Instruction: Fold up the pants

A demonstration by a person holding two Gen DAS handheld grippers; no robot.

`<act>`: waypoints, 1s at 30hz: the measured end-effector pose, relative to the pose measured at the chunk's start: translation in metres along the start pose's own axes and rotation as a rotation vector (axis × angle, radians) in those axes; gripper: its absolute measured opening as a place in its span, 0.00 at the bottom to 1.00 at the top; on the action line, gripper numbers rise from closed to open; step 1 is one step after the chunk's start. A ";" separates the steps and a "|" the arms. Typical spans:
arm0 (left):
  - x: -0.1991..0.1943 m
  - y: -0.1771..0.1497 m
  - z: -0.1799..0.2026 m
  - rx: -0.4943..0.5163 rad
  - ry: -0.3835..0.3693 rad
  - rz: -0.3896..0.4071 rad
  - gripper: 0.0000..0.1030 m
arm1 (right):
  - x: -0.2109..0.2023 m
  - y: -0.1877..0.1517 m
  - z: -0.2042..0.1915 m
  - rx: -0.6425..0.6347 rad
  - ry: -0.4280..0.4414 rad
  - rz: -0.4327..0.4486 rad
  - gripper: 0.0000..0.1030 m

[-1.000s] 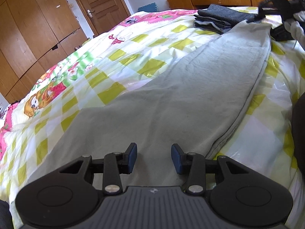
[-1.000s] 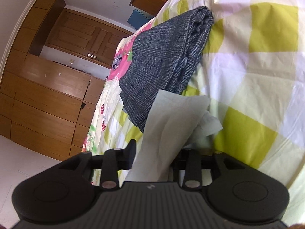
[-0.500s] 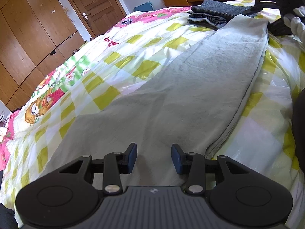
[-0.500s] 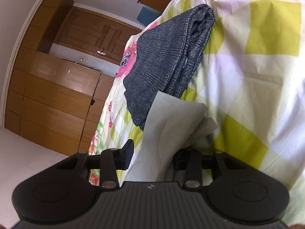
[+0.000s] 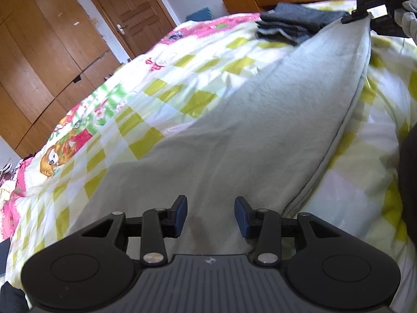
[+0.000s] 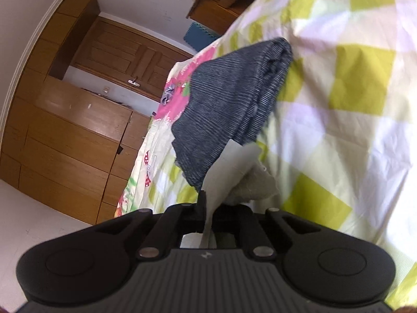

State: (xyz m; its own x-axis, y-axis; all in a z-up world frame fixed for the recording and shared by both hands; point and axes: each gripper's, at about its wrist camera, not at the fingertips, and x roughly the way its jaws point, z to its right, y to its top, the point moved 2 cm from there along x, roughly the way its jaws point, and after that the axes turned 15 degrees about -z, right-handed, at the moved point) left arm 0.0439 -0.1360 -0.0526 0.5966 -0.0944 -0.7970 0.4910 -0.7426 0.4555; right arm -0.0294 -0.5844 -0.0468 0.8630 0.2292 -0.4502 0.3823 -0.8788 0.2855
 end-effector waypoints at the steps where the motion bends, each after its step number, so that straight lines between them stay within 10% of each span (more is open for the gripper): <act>1: 0.001 -0.001 -0.001 -0.009 -0.011 -0.003 0.53 | -0.001 0.001 -0.005 -0.007 0.003 -0.002 0.05; 20: 0.008 -0.057 -0.058 -0.290 0.005 -0.045 0.57 | -0.011 -0.027 -0.124 -0.204 -0.063 0.021 0.05; 30: -0.007 -0.077 -0.073 -0.373 -0.035 0.003 0.57 | 0.047 -0.118 -0.258 -0.577 -0.031 -0.173 0.05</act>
State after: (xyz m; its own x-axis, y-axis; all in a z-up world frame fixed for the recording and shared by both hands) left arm 0.0483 -0.0296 -0.0537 0.5799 -0.1236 -0.8052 0.6902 -0.4505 0.5662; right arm 0.0513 -0.3620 0.1166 0.7655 0.3288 -0.5530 0.6414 -0.4586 0.6151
